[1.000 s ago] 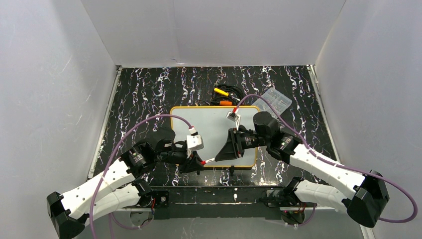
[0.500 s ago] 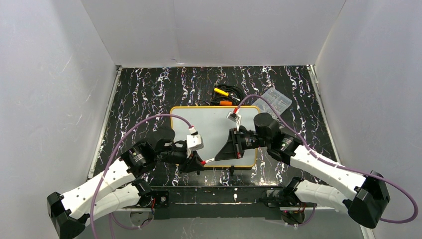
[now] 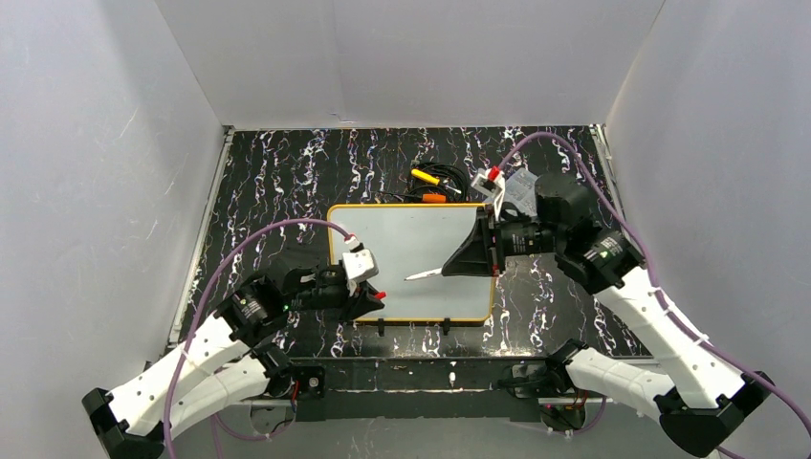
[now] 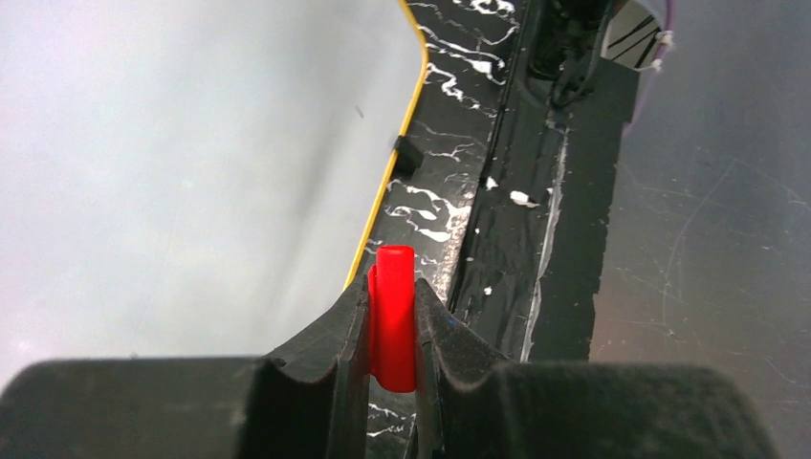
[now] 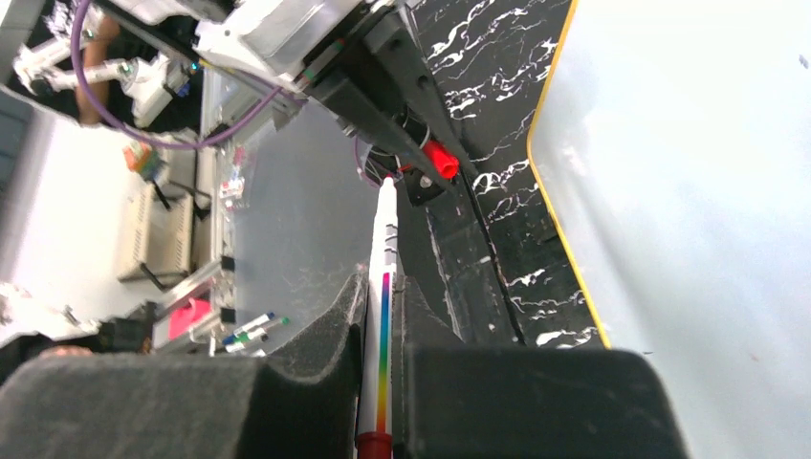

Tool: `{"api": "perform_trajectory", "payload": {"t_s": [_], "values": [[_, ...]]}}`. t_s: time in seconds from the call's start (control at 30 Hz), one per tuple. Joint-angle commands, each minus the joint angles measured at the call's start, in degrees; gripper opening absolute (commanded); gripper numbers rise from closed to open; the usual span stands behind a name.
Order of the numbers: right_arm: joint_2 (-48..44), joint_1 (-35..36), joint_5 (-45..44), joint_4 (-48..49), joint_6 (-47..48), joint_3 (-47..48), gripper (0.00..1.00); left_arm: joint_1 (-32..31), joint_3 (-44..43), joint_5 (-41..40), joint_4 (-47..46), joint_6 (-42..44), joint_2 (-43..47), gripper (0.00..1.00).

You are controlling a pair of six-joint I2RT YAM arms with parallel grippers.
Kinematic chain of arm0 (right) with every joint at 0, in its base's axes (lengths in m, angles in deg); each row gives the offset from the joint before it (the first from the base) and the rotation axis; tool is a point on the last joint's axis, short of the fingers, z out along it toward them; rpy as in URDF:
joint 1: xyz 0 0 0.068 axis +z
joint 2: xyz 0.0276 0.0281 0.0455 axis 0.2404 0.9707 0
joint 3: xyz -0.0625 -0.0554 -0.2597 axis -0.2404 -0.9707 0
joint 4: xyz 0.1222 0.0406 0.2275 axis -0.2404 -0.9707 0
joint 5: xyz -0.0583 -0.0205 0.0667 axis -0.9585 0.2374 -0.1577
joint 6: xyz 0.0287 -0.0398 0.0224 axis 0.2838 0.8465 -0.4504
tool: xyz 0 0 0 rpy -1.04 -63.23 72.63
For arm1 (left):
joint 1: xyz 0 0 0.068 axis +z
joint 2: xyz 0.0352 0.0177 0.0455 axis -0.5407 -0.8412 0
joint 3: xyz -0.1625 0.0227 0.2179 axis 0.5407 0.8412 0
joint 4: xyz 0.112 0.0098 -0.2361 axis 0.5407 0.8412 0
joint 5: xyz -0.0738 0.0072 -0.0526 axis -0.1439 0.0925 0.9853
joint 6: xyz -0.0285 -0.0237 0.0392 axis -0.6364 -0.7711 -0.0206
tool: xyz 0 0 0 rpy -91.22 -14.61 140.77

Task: Write a sentence on the whiteboard
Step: Open the whiteboard marker at the center of the board, then place the pen cap at the center of the board.

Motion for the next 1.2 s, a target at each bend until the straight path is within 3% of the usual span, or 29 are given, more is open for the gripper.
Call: {"api": "perform_trajectory", "payload": {"t_s": [0.0,0.17,0.3,0.4,0.57,0.77,1.03,1.17], "values": [[0.9,-0.3,1.4,-8.6,7.4,6.9,0.01,1.4,-0.9,-6.9,1.2,-0.5,3.9,0.0],[-1.9,-0.3,-4.9,3.7,1.8,5.1,0.01,2.9,-4.3,-23.3,0.5,-7.9,8.0,0.0],[-4.5,-0.3,-13.7,12.6,0.1,1.0,0.01,4.1,-11.7,-37.6,6.1,-12.1,5.8,0.0],[-5.4,-0.3,-18.2,17.2,0.5,-1.0,0.01,7.0,-16.7,-43.6,9.9,-12.4,2.5,0.0],[-6.2,-0.4,-24.7,23.3,0.6,-3.2,0.01,23.8,-20.9,-33.9,11.3,-15.9,-4.4,0.0],[-7.8,-0.3,-30.6,28.0,-0.3,-8.6,0.01,43.1,-14.3,-23.0,5.2,-26.2,-9.2,0.0],[-10.1,0.3,-32.3,30.4,-0.4,-12.9,0.01,43.8,1.9,-24.4,-1.2,-35.0,-14.6,0.0],[-10.2,0.4,-32.3,29.7,0.4,-13.2,0.01,43.8,5.9,-29.5,-2.8,-37.1,-16.2,0.0]]}}
